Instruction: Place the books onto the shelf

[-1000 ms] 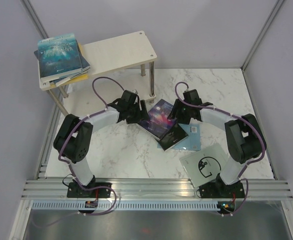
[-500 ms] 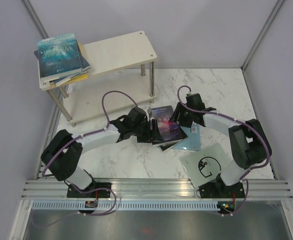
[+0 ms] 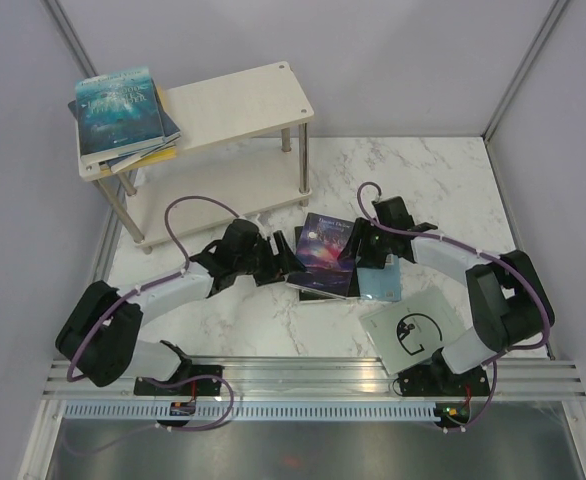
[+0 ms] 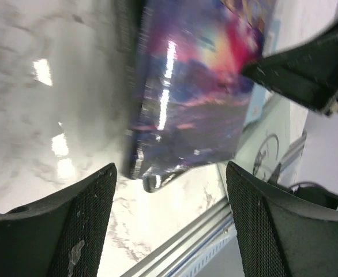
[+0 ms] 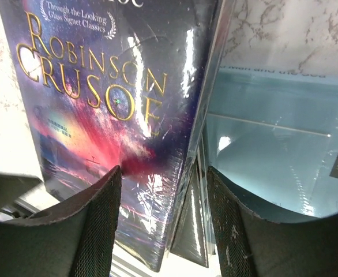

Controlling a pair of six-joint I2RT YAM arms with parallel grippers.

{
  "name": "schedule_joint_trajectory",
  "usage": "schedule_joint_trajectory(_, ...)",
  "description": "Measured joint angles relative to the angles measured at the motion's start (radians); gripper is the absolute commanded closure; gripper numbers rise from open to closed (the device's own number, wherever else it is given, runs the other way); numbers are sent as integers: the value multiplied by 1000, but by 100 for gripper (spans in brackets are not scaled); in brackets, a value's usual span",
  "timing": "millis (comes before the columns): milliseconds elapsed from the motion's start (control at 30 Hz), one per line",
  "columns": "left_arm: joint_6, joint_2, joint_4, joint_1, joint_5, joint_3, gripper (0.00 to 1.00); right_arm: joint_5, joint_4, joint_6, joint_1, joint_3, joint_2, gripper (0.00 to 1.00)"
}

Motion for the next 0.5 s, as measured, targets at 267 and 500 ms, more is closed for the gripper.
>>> schedule_joint_trajectory(267, 59, -10, -81, 142, -45, 2, 20, 40, -129, -42, 12, 47, -19, 33)
schedule_joint_trajectory(500, 93, 103, -48, 156, -8, 100, 20, 147, -310, -90, 16, 137, -8, 33)
